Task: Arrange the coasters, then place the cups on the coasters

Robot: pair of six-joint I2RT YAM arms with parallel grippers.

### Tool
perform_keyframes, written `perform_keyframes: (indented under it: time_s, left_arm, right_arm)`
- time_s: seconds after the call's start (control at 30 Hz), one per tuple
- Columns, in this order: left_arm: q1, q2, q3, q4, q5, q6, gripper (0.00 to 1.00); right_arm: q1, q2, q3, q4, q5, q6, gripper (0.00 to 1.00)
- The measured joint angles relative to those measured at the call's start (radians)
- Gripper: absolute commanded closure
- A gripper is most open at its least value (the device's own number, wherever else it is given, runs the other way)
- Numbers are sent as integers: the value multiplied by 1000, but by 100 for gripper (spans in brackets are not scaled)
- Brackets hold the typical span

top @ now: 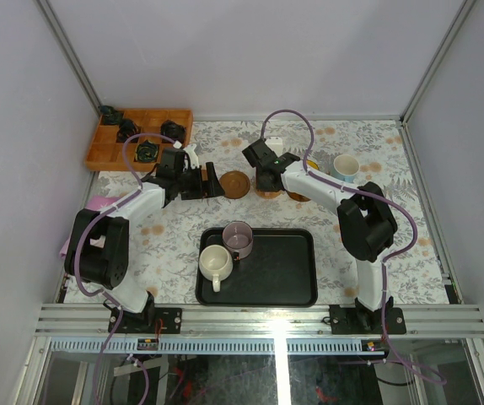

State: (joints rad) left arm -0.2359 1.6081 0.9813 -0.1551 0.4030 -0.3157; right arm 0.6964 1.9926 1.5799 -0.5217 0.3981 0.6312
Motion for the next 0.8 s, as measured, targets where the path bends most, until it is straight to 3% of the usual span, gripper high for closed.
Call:
perform_keyframes:
  time_s: [0.43,0.57,0.67,0.8]
  left_arm:
    - [0,3,0,0,0,0,16]
    - [0,3,0,0,0,0,16]
    - [0,3,0,0,0,0,16]
    - [0,3,0,0,0,0,16]
  right_arm:
    - [0,0,6,-25,5,6,99]
    - [0,0,6,-27,5,6,92]
    - [0,0,8,-27,5,6,76]
    - [0,0,9,-31,4,6,69]
